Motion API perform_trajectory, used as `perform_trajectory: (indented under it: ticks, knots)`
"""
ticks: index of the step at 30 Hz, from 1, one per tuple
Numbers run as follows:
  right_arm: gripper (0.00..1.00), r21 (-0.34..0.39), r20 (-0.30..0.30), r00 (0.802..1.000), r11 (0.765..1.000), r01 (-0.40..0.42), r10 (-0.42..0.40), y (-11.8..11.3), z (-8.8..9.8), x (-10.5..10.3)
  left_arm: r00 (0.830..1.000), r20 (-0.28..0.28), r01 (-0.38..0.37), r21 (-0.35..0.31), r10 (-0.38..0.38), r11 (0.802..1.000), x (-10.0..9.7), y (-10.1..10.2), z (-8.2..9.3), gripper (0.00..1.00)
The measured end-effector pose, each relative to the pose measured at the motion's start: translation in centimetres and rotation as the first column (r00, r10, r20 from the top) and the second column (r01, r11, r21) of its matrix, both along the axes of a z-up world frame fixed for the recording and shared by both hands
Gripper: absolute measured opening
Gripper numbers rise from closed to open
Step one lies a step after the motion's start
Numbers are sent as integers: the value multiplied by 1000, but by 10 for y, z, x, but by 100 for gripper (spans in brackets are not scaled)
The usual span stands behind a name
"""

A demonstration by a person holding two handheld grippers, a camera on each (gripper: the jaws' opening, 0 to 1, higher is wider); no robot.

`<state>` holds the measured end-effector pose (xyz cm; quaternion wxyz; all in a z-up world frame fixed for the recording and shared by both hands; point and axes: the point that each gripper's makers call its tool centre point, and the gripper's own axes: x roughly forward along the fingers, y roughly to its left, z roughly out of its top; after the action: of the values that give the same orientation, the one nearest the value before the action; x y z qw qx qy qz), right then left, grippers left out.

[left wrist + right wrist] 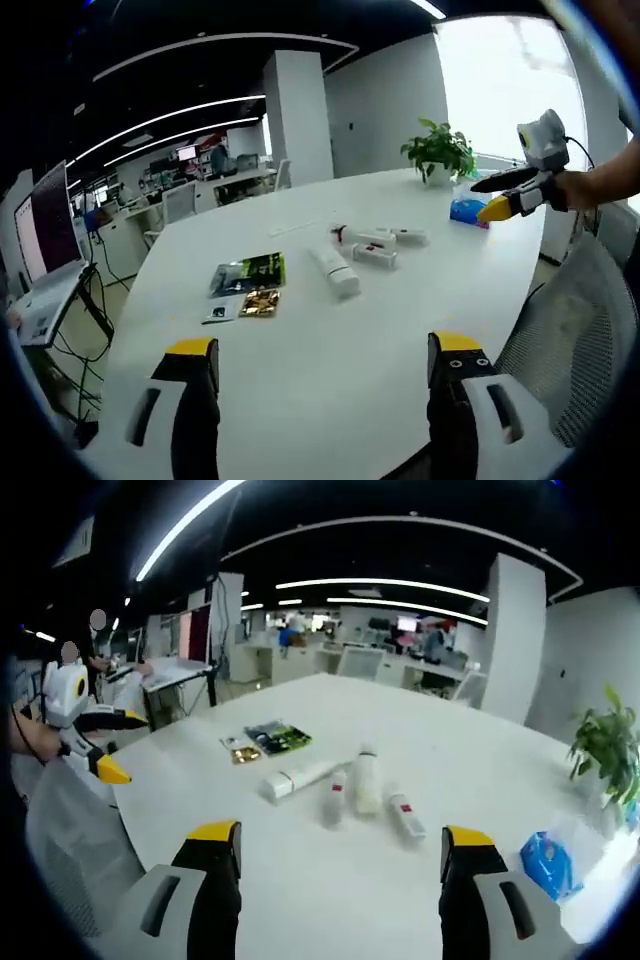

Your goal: Arrange the skincare products in the storage area until every visible bottle or jar stands upright without overlapping.

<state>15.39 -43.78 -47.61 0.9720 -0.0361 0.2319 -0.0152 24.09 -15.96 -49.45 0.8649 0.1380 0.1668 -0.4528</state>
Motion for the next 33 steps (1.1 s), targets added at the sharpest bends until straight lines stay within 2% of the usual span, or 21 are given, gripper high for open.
perform_trajectory:
  ticks: [5,7,11,13,15,19,25,27,30,33]
  knots:
    - [82,2,-25,1000,1000,13,-13,-9,-1,11,999,-37,37,-7,-38,999,-4,-3,-1,80]
    - [80,-6,-30,1000,1000,6,-6,-14,-2,18,995,-81,51,-6,-52,999,-6,-5,-5,80]
    - [75,18,-42,999,1000,8,-7,-19,1,32,995,-88,51,-21,-53,998,-3,-9,-1,81]
    - [77,25,-40,999,1000,-2,3,-14,3,40,995,-70,71,-24,-72,997,-1,-10,4,82]
    - [77,26,-54,998,1000,-11,12,-9,-3,50,995,-60,73,-20,-74,997,2,-8,6,83]
    - [77,29,-78,996,999,-34,36,-1,-9,61,994,-88,66,-15,-67,998,6,-1,1,83]
    - [76,25,-121,988,996,-90,93,11,-15,78,995,-73,61,-4,-61,998,2,6,1,82]
    - [75,28,-149,982,993,-115,117,15,-20,85,996,-63,64,6,-64,998,-1,8,-3,81]
    - [74,30,-160,978,991,-132,136,22,-22,93,996,-70,59,15,-58,998,-4,11,-10,79]
    - [73,35,-182,970,987,-159,163,28,-26,99,996,-53,70,21,-69,997,-6,9,-7,79]
